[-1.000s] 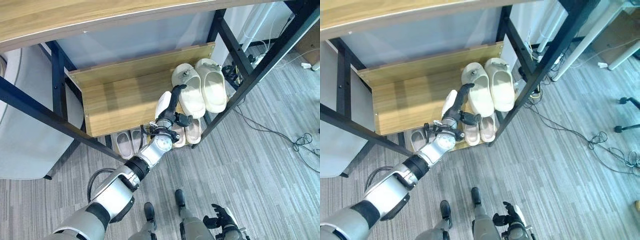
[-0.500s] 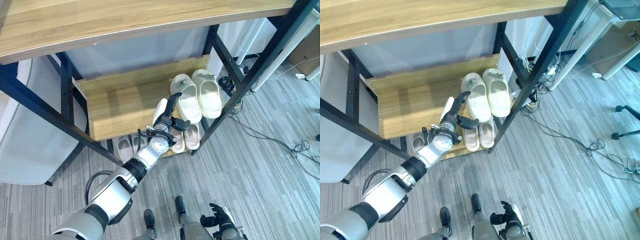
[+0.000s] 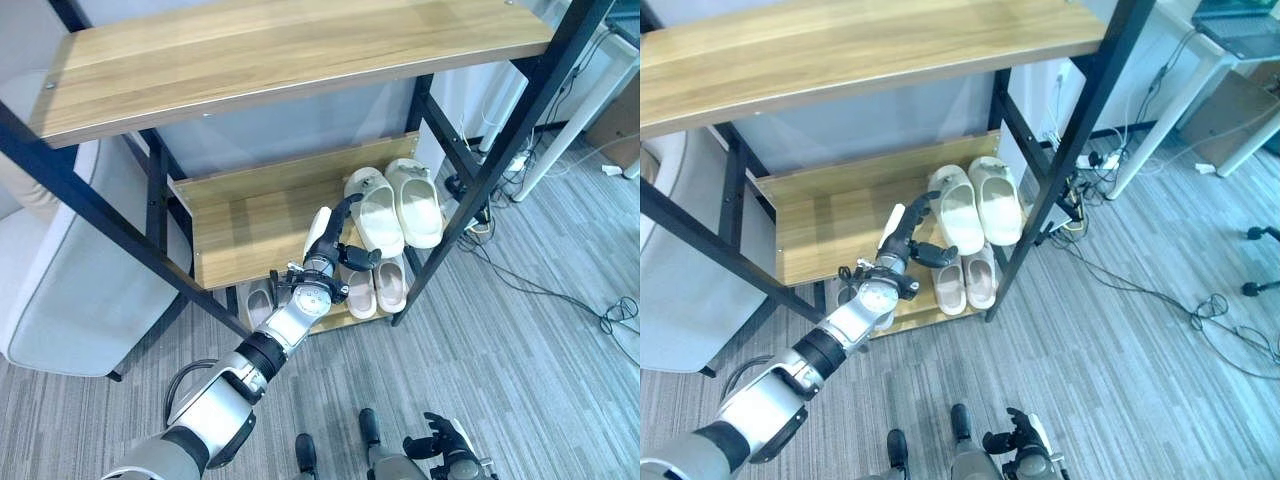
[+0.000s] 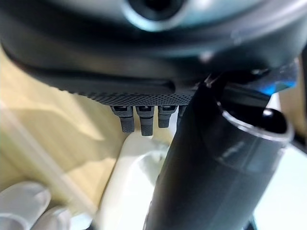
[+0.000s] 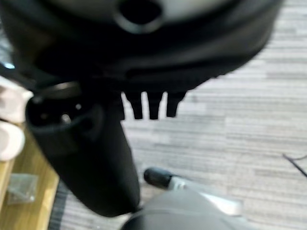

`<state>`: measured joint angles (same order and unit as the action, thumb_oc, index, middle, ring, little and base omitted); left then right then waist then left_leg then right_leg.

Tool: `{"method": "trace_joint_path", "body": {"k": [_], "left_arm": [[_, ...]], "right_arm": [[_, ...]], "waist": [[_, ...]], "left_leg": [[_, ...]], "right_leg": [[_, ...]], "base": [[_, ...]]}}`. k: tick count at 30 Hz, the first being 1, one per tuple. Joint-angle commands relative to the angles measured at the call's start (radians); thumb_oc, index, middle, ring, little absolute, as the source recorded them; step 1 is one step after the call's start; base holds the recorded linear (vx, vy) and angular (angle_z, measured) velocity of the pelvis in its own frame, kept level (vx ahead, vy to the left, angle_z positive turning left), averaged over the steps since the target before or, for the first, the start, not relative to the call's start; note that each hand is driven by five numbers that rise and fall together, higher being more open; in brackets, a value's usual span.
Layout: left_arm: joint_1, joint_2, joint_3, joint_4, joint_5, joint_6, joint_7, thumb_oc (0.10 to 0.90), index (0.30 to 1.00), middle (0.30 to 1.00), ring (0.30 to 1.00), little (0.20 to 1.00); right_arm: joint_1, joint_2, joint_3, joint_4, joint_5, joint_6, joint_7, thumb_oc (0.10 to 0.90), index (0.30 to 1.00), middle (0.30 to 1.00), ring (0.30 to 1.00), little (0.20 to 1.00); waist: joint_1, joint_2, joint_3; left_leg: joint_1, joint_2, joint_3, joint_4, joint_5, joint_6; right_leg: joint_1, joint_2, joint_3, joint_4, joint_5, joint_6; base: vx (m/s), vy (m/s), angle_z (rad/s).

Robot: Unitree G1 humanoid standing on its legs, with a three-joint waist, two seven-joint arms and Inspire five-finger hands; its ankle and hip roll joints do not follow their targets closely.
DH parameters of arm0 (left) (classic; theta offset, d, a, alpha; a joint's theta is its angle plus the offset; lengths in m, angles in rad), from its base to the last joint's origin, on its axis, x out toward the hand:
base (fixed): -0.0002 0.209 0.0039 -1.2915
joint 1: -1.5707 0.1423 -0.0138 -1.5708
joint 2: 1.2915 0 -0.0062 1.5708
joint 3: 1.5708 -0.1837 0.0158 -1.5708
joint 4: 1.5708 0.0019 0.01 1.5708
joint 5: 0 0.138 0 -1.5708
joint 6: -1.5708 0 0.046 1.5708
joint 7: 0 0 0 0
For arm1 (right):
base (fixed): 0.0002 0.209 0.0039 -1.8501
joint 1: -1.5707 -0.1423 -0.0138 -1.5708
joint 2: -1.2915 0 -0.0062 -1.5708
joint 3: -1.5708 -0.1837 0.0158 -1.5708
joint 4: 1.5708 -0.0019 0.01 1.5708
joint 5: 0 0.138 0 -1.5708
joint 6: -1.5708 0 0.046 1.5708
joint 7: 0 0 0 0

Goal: Arrange the slippers neatly on the shoe rack.

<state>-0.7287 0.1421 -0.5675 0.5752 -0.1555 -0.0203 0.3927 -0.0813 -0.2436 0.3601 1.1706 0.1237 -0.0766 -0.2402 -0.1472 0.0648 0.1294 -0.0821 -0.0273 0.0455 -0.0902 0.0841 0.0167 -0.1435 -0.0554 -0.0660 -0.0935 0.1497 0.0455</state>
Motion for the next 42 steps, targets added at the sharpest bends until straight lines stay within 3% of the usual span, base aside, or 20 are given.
{"method": "trace_joint_path", "body": {"k": [1,15,21,27,39,42], "left_arm": [[-0.088,-0.003,0.069,-0.033,0.012,-0.123,-0.004,0.800,0.900,0.900,0.900,0.900],[0.224,0.130,0.109,-0.348,-0.066,-0.163,-0.127,0.800,0.900,0.900,0.900,0.900],[0.357,0.162,0.133,-0.423,-0.122,-0.176,-0.177,0.800,0.900,0.900,0.900,0.900],[0.476,0.191,0.153,-0.475,-0.145,-0.173,-0.222,0.800,0.900,0.900,0.900,0.900],[0.691,0.180,0.201,-0.356,-0.219,-0.143,-0.271,0.800,0.900,0.900,0.900,0.900],[0.740,0.180,0.213,-0.231,-0.180,-0.123,-0.282,0.800,0.900,0.900,0.900,0.900]], "right_arm": [[0.068,0.044,-0.011,0.028,-0.003,-0.002,0.021,0.800,0.900,0.900,0.900,0.900],[0.118,0.085,-0.042,0.035,-0.037,0.018,0.028,0.800,0.900,0.900,0.900,0.900],[0.117,0.106,-0.053,0.043,-0.045,0.026,0.018,0.800,0.900,0.900,0.900,0.900],[0.133,0.118,-0.057,0.041,-0.054,0.028,0.013,0.800,0.900,0.900,0.900,0.900],[0.131,0.133,-0.059,0.039,-0.055,0.028,0.009,0.800,0.900,0.900,0.900,0.900],[0.133,0.135,-0.058,0.037,-0.060,0.026,0.008,0.800,0.900,0.900,0.900,0.900]], "waist": [[0.038,-0.011,-0.076],[0.156,-0.034,-0.159],[0.210,-0.050,-0.162],[0.234,-0.060,-0.158],[0.264,-0.078,-0.141],[0.265,-0.081,-0.142]], "left_leg": [[-0.010,0.014,-0.018,0.003,-0.065,-0.043],[0.043,-0.012,-0.112,0.003,-0.061,-0.041],[0.044,-0.023,-0.152,0.003,-0.052,-0.038],[0.046,-0.032,-0.197,0.003,-0.048,-0.035],[0.048,-0.037,-0.226,0.003,-0.042,-0.030],[0.046,-0.036,-0.230,0.003,-0.042,-0.031]], "right_leg": [[0.057,0.017,-0.032,0.006,-0.151,0.064],[0.146,0.001,-0.145,0.006,-0.157,0.069],[0.169,-0.005,-0.186,0.007,-0.155,0.066],[0.185,-0.012,-0.226,0.009,-0.160,0.064],[0.192,-0.016,-0.245,0.013,-0.165,0.057],[0.195,-0.017,-0.253,0.012,-0.170,0.054]], "base": [[-0.01,0.005,0.14],[-0.05,0.024,0.22],[-0.04,0.024,0.20],[-0.02,0.010,0.23],[-0.02,-0.002,0.09],[0.00,0.000,0.00]]}}
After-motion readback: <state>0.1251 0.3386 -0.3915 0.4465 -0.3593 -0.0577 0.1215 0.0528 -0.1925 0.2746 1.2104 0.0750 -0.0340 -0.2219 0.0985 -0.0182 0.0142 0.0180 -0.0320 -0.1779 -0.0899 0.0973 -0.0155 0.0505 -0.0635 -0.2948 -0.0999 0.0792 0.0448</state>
